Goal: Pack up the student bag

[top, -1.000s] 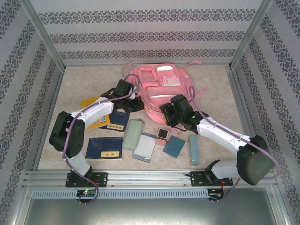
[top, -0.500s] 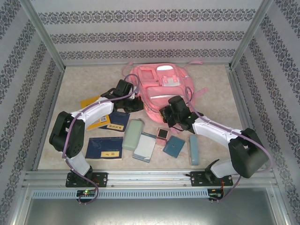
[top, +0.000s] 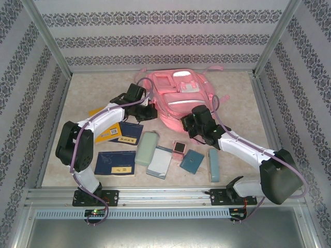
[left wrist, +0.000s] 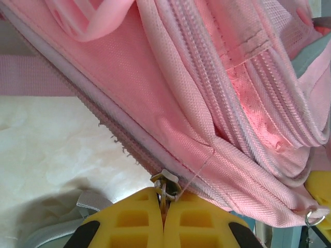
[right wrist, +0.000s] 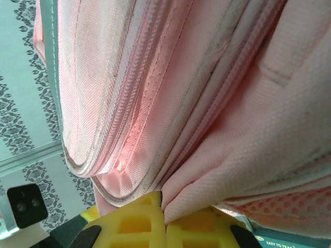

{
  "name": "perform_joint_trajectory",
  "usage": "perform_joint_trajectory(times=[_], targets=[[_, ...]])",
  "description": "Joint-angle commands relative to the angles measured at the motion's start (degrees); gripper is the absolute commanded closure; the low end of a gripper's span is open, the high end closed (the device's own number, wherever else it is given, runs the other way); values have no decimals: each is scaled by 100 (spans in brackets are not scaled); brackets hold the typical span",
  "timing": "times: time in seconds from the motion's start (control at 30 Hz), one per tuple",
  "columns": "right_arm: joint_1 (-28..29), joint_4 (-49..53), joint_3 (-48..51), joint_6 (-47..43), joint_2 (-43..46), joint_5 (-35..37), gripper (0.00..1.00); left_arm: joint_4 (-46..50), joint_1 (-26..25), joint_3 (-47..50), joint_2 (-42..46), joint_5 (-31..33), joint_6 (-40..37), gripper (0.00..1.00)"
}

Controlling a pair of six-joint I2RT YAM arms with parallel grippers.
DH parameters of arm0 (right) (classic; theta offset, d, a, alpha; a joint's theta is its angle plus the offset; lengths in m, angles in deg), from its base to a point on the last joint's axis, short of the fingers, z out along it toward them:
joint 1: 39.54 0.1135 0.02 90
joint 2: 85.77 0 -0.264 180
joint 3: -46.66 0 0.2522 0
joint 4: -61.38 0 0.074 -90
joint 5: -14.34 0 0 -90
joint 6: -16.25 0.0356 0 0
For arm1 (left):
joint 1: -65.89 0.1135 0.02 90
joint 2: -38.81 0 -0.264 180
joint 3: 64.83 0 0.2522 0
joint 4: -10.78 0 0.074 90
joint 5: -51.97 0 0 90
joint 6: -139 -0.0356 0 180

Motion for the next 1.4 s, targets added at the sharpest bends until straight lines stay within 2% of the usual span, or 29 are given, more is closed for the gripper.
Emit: perform_joint_trajectory(times=[0.0, 0.23, 0.5, 0.63, 0.9, 1.07, 1.23, 1.37], targets=[[-147, 325, 225, -154, 114, 400, 100, 132, 391, -580, -309, 480, -153, 99], [-264, 330, 263, -537, 268, 306, 100, 365, 594, -825, -684, 730, -238, 95], [-406, 227, 90, -1470, 113, -14, 100, 390, 722, -716, -700, 907, -263, 92], [-415, 517, -130, -2183, 17, -43, 100, 560, 725, -941, -888, 891, -372, 90], [-545, 667, -156, -2851, -14, -325, 100, 910, 858, -1403, -1196, 1200, -523, 88], [-687, 649, -234, -3039, -3, -588, 100, 923, 910, -1508, -1278, 1128, -528, 85], [-745, 567, -386, -3314, -99, -914, 100, 718, 936, -1459, -1307, 918, -484, 78], [-777, 616, -463, -3458, -118, -1009, 100, 714, 1045, -1613, -1526, 785, -452, 78]])
